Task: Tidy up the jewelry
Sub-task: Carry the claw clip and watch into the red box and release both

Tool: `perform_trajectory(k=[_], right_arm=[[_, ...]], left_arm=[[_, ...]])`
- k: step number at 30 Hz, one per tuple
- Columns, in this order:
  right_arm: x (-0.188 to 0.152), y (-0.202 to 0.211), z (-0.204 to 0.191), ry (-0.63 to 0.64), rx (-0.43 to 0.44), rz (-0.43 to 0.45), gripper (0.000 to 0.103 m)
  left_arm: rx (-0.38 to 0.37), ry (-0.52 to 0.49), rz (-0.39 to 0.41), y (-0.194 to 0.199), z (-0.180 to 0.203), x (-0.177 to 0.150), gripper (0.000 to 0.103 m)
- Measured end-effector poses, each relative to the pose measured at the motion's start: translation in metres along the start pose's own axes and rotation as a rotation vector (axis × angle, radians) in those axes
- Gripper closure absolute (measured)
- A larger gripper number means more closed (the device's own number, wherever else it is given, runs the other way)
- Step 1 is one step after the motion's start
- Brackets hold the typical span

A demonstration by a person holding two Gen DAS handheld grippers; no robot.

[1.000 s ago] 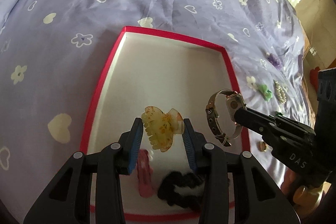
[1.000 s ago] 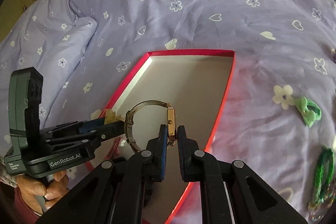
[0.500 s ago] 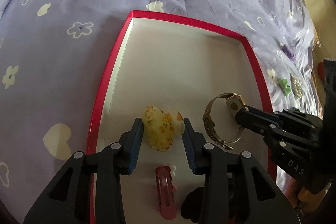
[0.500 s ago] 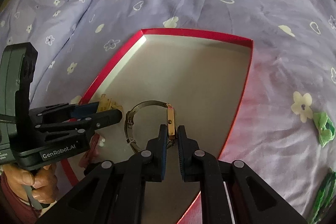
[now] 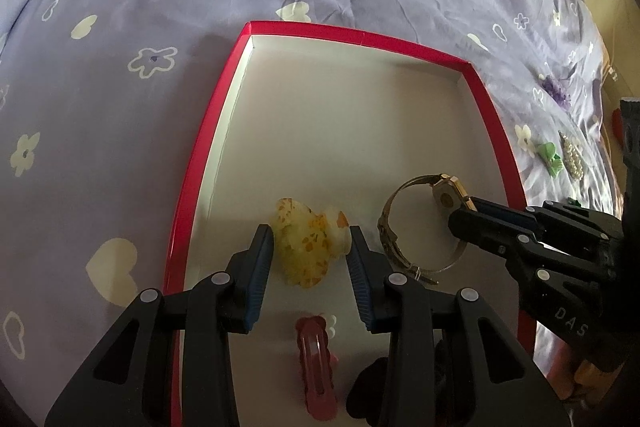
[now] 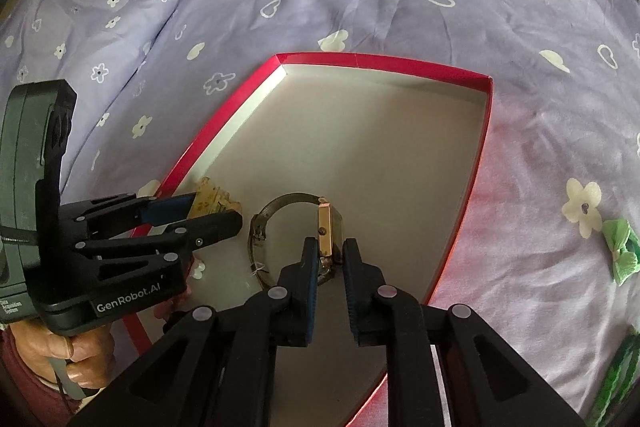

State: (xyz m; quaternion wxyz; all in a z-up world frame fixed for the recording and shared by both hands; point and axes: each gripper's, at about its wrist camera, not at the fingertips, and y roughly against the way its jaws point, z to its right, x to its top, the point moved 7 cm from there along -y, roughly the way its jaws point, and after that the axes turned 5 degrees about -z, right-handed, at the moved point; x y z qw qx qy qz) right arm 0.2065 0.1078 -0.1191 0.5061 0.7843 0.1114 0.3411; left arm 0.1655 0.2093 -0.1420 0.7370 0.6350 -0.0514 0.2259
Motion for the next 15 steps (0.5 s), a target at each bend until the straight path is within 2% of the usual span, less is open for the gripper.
perform_trajectory(k=[5,11,15], right_arm=[[0.0,0.002,0.0,-0.007,0.01,0.005,0.087],[-0.001,0.024,0.0,-0.036,0.036,0.053,0.086],[-0.008,0.049,0.004,-0.061,0.051,0.107,0.073]], left_arm=[[0.004,0.005,-0.006,0.0,0.0,-0.002,0.057],[0.005,0.021,0.01,0.01,-0.002,-0.006,0.055],[-0.002,0.042,0.04,0.026,-0.002,-0.011,0.043]])
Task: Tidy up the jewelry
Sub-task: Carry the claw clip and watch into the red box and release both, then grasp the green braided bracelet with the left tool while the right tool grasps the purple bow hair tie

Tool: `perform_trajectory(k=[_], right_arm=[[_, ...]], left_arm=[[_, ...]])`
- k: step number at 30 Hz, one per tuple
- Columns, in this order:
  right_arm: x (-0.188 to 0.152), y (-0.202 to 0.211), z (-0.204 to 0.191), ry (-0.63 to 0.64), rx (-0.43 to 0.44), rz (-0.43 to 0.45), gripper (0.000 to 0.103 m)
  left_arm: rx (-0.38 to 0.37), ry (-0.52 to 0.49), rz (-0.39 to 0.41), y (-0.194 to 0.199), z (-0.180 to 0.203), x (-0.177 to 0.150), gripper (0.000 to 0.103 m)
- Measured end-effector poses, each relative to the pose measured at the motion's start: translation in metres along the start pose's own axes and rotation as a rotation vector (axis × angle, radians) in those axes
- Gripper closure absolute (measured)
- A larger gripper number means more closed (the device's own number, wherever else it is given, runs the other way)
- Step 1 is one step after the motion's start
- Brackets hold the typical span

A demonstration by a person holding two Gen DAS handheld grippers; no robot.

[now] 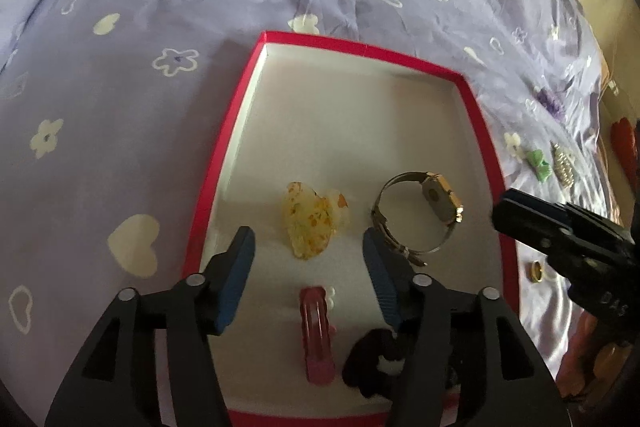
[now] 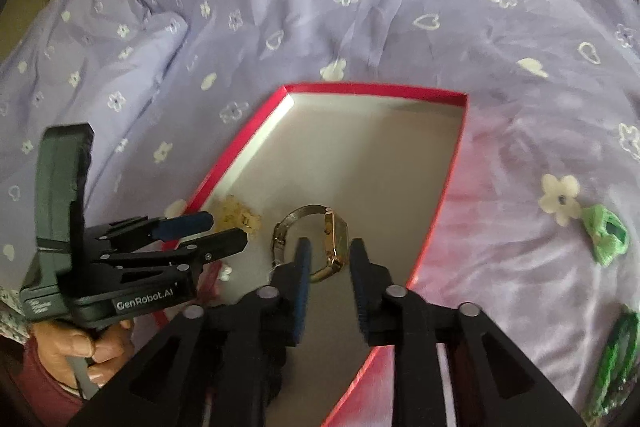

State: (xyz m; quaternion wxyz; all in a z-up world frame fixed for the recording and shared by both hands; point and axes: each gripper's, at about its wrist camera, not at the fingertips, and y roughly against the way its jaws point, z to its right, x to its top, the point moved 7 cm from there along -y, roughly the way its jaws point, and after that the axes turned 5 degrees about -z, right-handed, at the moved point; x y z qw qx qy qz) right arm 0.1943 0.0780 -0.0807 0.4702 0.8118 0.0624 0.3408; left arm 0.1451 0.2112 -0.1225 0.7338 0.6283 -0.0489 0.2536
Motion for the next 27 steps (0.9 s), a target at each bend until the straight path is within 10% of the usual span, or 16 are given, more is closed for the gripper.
perform_trajectory(k=[27], right_arm=[[-0.1,0.163,0.142,-0.31,-0.165,0.208,0.063]], left_arm=[[-0.194,-0.09,0.047,0.049,0.139,-0.025,0.035]])
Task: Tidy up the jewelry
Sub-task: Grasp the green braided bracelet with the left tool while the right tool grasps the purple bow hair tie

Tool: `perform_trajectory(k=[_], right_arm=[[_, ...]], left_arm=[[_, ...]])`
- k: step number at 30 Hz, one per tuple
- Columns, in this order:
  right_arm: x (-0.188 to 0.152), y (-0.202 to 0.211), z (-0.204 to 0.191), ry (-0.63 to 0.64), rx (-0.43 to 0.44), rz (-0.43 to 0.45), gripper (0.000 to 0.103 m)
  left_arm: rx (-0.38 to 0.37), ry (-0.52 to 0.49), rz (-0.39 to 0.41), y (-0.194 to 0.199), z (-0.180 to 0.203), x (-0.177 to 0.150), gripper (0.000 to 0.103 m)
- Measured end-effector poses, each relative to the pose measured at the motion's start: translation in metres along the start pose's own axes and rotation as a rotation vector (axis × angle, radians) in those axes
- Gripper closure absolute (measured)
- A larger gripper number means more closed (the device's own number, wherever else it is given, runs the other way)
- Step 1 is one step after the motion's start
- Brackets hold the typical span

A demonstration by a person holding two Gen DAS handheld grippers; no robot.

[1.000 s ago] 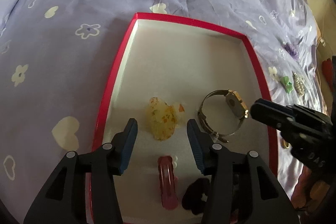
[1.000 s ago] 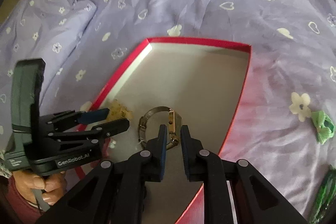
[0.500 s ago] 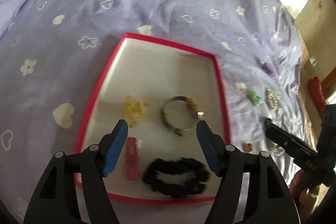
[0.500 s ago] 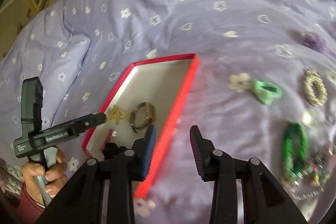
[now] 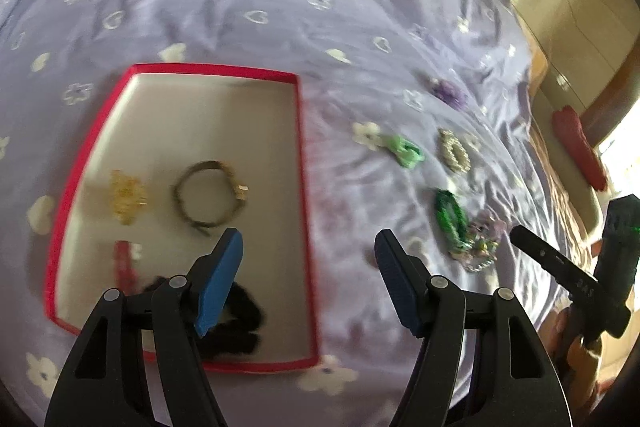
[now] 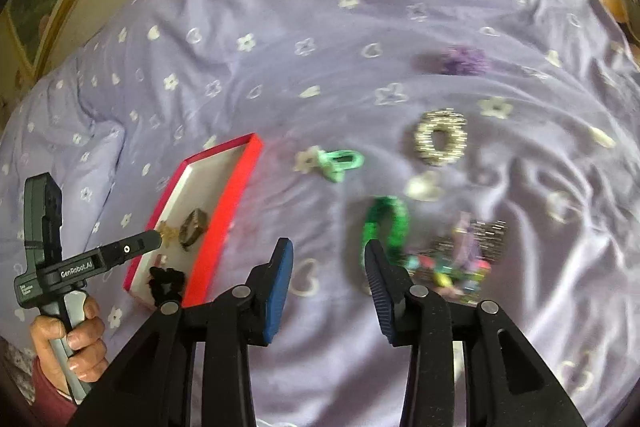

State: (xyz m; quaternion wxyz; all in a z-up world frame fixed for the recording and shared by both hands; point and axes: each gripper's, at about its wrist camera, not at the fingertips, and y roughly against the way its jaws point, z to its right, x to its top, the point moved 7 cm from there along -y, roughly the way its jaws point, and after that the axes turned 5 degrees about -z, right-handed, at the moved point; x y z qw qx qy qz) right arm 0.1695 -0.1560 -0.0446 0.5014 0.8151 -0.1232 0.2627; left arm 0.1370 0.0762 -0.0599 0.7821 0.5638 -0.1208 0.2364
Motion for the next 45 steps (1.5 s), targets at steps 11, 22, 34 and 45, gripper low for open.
perform_trajectory(k=[11,22,34,45], right_arm=[[-0.008,0.017,0.059,-0.112,-0.027,0.014,0.063],[-0.005,0.001,0.077,-0.135,-0.012,0.0,0.063],[0.003,-0.026,0.09,-0.149,0.023,-0.034,0.067],[-0.001,-0.033,0.092,-0.146,0.024,-0.037,0.094]], left_arm=[[-0.049,-0.108,-0.062,-0.03,0.07,-0.008,0.035],[-0.077,-0.174,-0.126,-0.071,0.115,-0.009,0.035],[-0.058,-0.239,-0.187,-0.123,0.144,-0.004,0.039],[-0.062,-0.335,-0.184,-0.132,0.158,-0.01,0.094]])
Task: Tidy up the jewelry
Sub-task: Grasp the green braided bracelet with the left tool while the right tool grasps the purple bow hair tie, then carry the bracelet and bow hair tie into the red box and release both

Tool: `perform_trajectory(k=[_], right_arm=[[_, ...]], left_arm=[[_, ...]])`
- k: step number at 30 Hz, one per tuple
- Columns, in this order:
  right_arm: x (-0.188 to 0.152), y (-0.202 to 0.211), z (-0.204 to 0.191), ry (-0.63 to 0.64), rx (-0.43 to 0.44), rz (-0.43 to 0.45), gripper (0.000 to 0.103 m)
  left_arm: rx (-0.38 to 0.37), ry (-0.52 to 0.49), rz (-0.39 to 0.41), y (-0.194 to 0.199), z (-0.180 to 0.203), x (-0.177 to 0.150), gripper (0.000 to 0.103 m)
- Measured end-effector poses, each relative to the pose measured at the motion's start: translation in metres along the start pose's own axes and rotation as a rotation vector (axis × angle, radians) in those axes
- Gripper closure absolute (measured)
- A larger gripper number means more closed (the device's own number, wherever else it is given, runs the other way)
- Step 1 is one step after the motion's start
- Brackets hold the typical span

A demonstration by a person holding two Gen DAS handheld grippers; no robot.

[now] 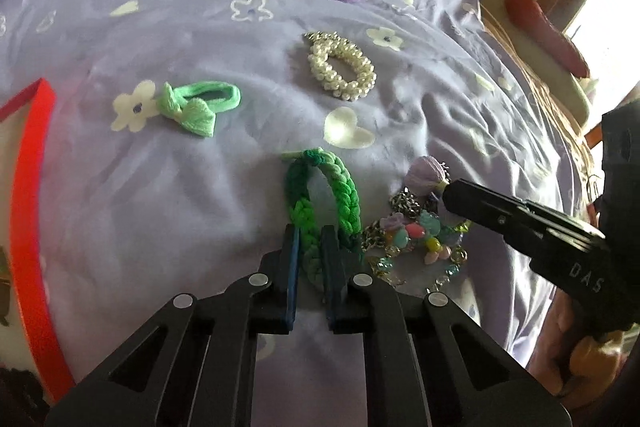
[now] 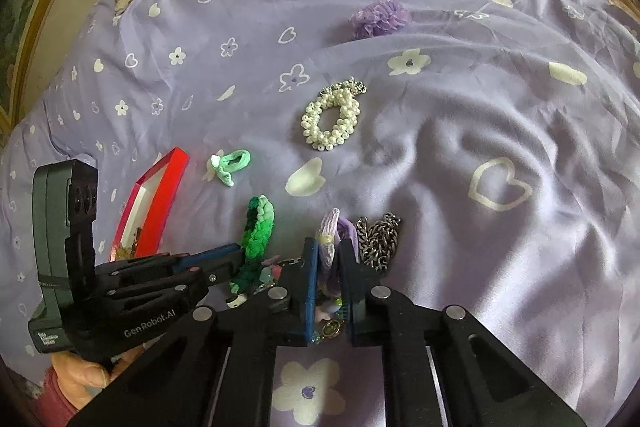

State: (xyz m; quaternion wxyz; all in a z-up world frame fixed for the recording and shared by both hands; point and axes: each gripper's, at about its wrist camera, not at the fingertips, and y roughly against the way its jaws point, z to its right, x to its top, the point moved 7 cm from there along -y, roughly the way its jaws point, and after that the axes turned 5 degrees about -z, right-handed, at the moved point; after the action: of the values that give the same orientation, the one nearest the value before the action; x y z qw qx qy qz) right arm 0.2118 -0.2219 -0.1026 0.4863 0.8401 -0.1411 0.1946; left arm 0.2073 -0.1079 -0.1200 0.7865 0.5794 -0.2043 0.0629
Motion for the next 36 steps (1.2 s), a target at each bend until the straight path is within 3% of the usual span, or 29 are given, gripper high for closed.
perform_trajectory(k=[8,22,36], right_arm=[[0.0,0.012,-0.019,0.018,0.026,0.027,0.094],[-0.012,0.001,-0.091,0.109,0.103,-0.008,0.094],[-0.025,-0.018,-0.165,0.203,0.173,-0.048,0.094]], left_arm=[[-0.006,0.022,0.056,0.032,-0.011,-0.01,0.094],[0.031,0.155,0.146,0.095,-0.077,-0.042,0.095],[0.08,0.263,0.19,0.131,-0.137,-0.078,0.095]])
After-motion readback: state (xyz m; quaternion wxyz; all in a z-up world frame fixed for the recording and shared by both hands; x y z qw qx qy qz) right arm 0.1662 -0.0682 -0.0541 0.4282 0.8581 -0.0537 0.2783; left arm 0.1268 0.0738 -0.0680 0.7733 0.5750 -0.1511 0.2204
